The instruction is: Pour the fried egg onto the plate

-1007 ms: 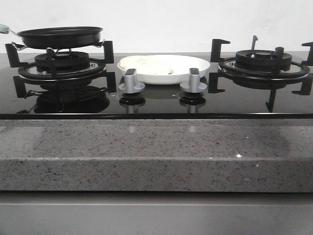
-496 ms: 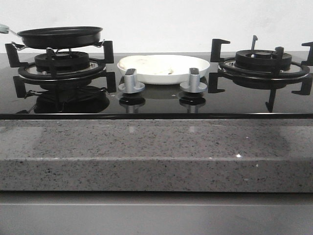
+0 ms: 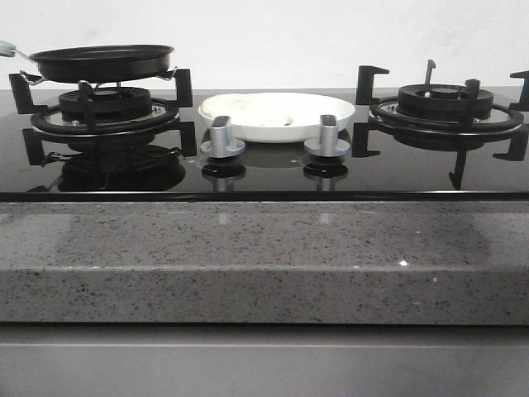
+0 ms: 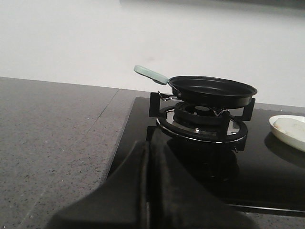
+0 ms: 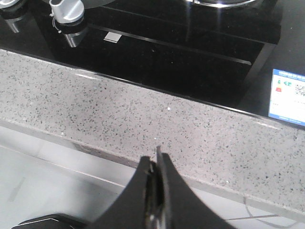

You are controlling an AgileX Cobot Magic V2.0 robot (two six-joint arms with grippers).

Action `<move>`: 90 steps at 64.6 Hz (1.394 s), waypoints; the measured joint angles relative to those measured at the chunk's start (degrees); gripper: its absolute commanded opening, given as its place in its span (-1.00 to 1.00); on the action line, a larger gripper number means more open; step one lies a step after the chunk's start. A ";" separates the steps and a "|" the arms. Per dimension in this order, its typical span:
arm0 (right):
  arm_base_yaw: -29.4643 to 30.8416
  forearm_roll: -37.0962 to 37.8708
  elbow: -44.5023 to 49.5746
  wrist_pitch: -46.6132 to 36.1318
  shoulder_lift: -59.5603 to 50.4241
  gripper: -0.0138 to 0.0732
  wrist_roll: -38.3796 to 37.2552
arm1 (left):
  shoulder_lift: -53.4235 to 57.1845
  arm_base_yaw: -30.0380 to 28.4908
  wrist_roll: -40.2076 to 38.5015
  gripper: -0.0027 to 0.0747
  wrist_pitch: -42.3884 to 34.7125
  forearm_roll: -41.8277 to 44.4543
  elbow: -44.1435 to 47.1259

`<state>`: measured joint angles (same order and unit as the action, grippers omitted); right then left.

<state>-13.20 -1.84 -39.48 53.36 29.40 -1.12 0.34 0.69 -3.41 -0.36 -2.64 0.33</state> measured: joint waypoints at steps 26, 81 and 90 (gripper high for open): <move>0.00 0.00 0.00 0.00 0.00 -0.84 0.00 | 0.00 0.00 0.00 -0.98 0.00 0.00 0.00; 16.25 2.69 35.98 -40.00 -29.62 -0.84 0.00 | 0.00 0.00 0.00 -0.98 0.36 -0.04 0.00; 16.66 2.20 40.23 -45.03 -29.99 -0.84 0.00 | 0.00 0.00 0.00 -0.98 0.36 -0.04 0.00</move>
<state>3.45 0.37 0.75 8.33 -0.59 -1.12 0.34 0.69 -3.41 0.00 -2.68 0.33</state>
